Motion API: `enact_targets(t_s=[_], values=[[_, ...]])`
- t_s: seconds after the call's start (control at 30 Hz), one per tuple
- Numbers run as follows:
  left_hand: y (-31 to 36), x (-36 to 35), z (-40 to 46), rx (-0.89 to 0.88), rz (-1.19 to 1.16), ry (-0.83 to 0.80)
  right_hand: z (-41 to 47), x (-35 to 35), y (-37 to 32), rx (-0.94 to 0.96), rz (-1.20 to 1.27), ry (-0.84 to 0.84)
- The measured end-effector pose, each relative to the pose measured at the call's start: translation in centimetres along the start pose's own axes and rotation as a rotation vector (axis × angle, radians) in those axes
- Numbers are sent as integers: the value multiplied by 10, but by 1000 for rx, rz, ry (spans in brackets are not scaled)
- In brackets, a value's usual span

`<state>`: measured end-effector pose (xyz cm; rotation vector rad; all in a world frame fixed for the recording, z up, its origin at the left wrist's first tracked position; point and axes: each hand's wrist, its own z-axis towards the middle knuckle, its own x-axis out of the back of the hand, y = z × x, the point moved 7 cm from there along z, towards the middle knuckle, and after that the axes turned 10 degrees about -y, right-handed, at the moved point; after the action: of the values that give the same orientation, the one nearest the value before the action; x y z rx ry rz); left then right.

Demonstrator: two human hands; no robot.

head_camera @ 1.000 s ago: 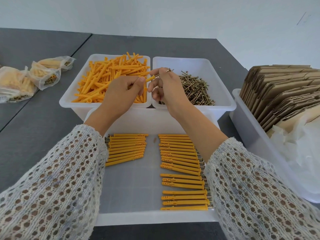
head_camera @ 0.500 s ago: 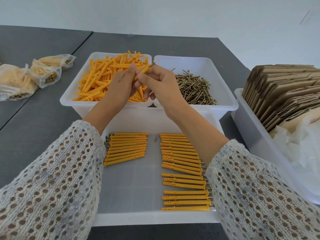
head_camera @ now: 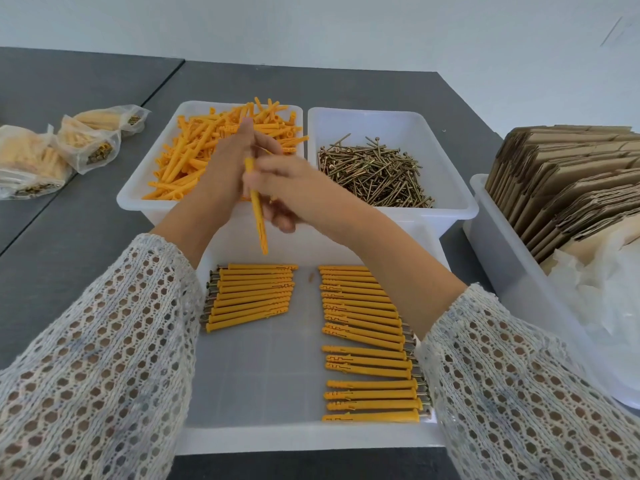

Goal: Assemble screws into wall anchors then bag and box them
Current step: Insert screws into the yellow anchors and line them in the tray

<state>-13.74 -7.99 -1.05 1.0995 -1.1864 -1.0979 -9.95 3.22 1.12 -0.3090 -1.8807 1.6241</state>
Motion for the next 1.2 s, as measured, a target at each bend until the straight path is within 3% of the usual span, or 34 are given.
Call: enact_targets(t_s=[0.13,0.23,0.37,0.5,0.7,1.2], values=[[-7,8,0,54,-195,75,-10,-58,23,-240,-439,-590],[-9,12,-1,54,-250,83,-20,-91,45,-359,-681,-776],[-9,12,0,76,-217,94,-19,-117,46,-187,-1129,-593],[-9,11,0,81,-164,81,-21,-134,39,-80,-1256,-469],[-9,10,-1,87,-135,82,-15,-142,37,-6,-1279,-356],[-8,7,1,98,6,68,-7,-139,37,3,-1190,-352]])
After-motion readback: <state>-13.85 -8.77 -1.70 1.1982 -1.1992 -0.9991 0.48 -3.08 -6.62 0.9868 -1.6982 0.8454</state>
